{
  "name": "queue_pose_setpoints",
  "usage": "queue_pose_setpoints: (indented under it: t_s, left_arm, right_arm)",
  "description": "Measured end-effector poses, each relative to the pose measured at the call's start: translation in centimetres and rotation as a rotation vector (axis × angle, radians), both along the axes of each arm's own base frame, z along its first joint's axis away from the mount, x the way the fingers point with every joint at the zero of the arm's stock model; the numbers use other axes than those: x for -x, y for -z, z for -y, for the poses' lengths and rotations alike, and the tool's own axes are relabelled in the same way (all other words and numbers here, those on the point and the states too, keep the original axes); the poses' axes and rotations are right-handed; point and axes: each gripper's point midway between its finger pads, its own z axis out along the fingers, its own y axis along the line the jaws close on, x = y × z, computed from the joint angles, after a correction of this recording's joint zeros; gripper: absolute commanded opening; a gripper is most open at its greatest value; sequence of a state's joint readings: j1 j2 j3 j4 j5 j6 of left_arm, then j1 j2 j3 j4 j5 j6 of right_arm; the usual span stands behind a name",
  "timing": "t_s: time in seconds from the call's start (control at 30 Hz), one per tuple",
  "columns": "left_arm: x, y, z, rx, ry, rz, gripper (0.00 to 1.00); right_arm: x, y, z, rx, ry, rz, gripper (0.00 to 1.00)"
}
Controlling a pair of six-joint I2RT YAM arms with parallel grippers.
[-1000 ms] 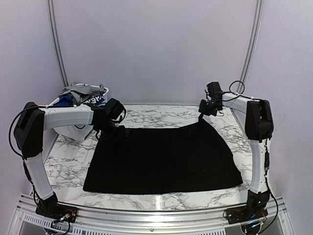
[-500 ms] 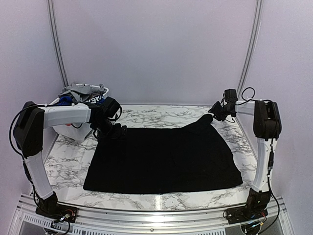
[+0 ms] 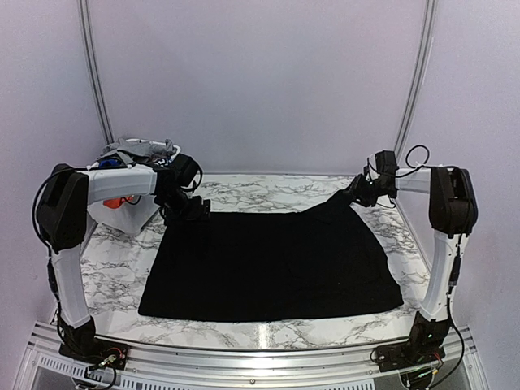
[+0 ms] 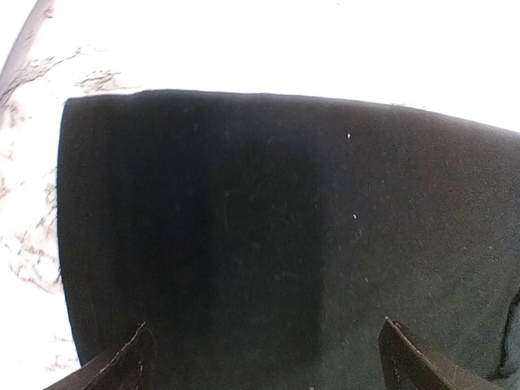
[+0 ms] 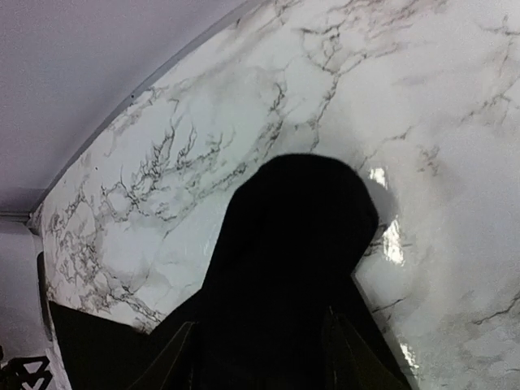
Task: Fold and stack the mixed laundry pile
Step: Adjust the 1/3-folded T-shirt at the center of the board.
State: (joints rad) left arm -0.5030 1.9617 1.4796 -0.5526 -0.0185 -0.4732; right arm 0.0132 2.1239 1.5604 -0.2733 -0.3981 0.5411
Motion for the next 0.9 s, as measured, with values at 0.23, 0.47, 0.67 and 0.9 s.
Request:
queue_pose_setpoints:
  t_s: [0.23, 0.47, 0.67, 0.9]
  left_arm:
    - [-0.6, 2.6, 0.2, -0.028, 0.028, -0.042, 0.99]
    - [0.7, 4.8, -1.1, -0.056, 0.012, -0.096, 0.99]
    - [1.8, 5.2, -2.8, -0.071, -0.018, -0.11, 0.98]
    - [1.6, 4.7, -2.5, -0.059, -0.009, -0.11, 0.98]
  right_arm:
    - [4.2, 4.7, -2.3, -0.052, -0.068, -0.146, 0.54]
    - [6.7, 4.6, -0.6, -0.042, -0.02, -0.164, 0.6]
    - [9.2, 4.5, 2.3, -0.014, 0.036, -0.189, 0.53]
    - [7.4, 1.6, 0.7, 0.022, -0.051, -0.119, 0.45]
